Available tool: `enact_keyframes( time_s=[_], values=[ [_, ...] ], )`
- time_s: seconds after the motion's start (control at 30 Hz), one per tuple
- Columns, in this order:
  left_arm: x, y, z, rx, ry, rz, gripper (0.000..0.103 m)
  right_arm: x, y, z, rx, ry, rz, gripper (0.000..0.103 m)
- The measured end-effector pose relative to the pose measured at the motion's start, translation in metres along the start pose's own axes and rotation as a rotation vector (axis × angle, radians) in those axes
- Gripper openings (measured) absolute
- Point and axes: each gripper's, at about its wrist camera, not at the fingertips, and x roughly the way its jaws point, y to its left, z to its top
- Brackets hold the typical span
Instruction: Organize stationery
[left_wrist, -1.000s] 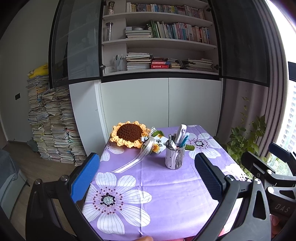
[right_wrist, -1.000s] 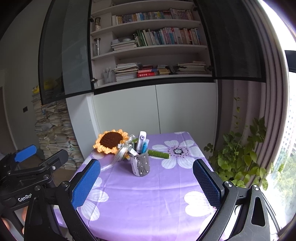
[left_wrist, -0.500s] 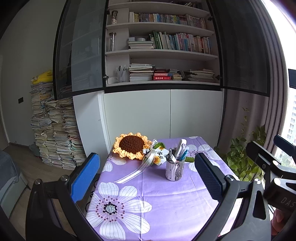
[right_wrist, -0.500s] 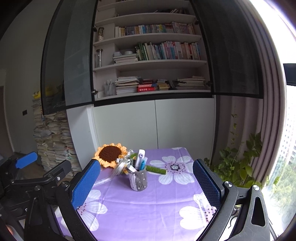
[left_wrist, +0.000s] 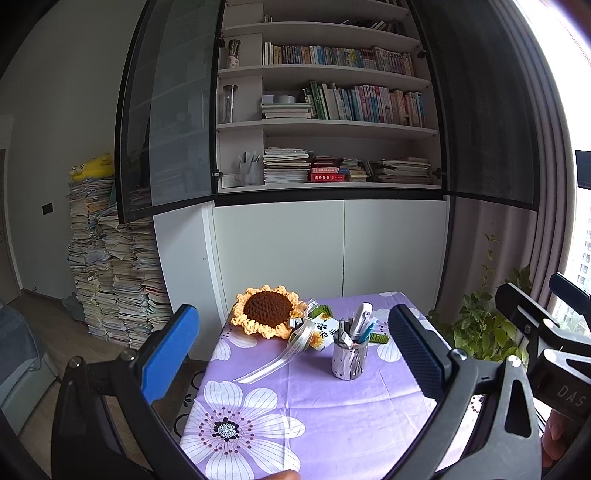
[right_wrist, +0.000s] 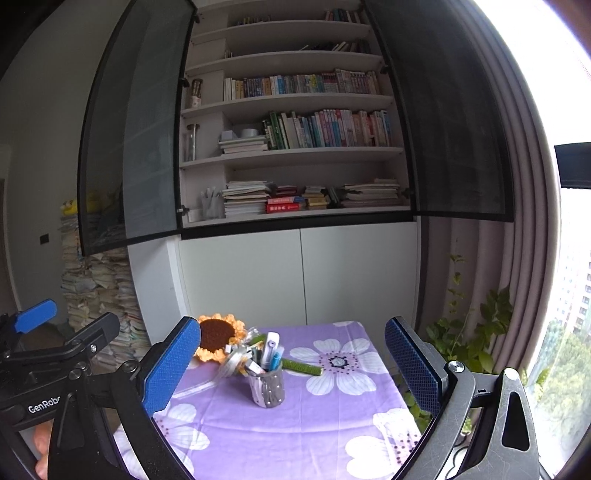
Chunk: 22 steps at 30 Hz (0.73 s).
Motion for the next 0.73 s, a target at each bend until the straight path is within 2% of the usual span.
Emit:
enact_keyframes(
  time_s=[0.73],
  values=[
    [-0.0021, 0.0007, -0.0006, -0.001, 0.009, -0.007, 0.102, -0.0008, 0.0030, -0.0039, -0.010, 0.022, 0.007, 0.100]
  ],
)
